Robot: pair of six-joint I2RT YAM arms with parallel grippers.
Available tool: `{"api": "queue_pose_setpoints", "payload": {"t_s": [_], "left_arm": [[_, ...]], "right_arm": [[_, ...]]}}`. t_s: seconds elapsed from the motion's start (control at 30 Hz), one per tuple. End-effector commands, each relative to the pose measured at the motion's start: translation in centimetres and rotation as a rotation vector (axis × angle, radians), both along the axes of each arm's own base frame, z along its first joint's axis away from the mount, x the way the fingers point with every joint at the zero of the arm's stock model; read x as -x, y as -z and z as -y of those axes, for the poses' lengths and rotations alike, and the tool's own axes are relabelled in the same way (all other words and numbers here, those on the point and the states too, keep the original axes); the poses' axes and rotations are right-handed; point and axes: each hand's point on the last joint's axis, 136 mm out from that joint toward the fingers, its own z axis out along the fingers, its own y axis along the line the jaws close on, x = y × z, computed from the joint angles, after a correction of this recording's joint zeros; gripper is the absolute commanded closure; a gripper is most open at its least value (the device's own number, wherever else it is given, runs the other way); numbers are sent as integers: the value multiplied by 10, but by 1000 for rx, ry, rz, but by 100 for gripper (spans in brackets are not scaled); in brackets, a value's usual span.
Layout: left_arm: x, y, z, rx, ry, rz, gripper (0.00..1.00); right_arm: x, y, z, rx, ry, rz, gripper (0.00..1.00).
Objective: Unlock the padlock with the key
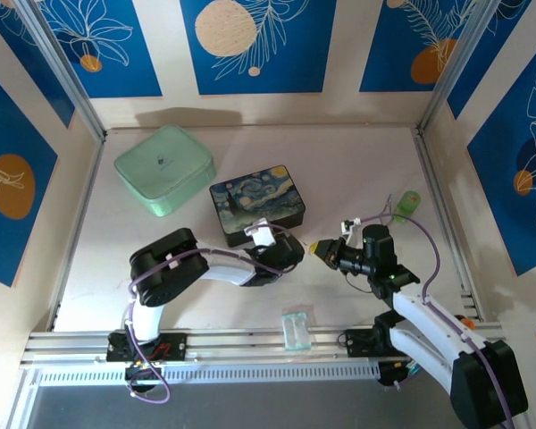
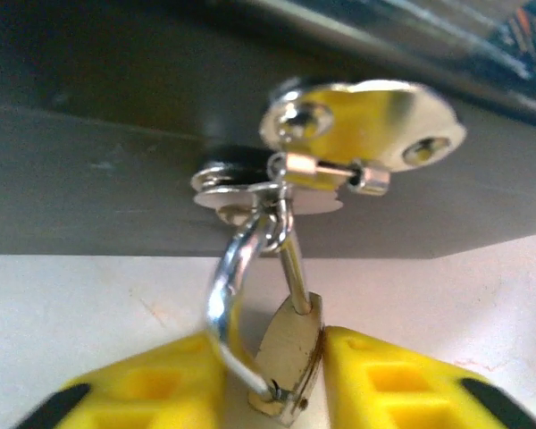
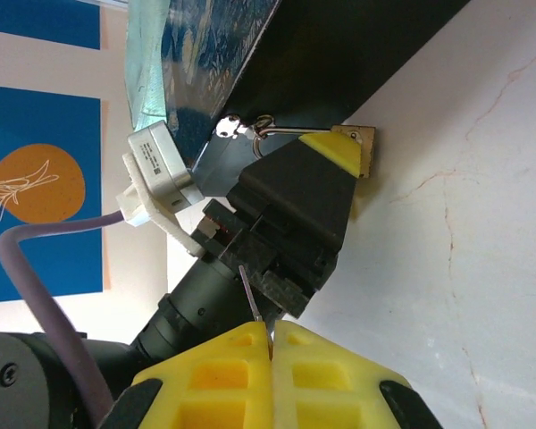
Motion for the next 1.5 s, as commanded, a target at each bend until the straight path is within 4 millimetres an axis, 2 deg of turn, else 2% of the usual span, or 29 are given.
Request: {"api": "queue_pose_setpoints", "payload": {"t_s": [0.0,0.13,0.37,0.5,0.77,0.97,1.23,1.47], "left_arm": [[4,18,1,-36,18,-50,77],[4,8,-4,-53,32,-32,90],[14,-10,0,36,132,-76,100],[21,-15,-2,103,179,-120,100],[24,-39,-8,285,253,-133,100],[27,-52,-7,407,264,-171,100],[29,-60,-4,546,254,-205,100],[27,-69,-4,633,230,-191,100]], "right_arm": [[3,5,4,4,14,-12,100],[3,7,4,4,15,-16,100],[1,10,-8,-76,-49,-41,100],[-2,7,-26,-167,-178,-52,100],[-10,9,-38,-219,-332,-87,100],[-13,19,-43,-232,-358,-115,100],[-14,35,-51,-207,-353,-146,100],[-17,42,-56,-294,-368,-180,100]]}}
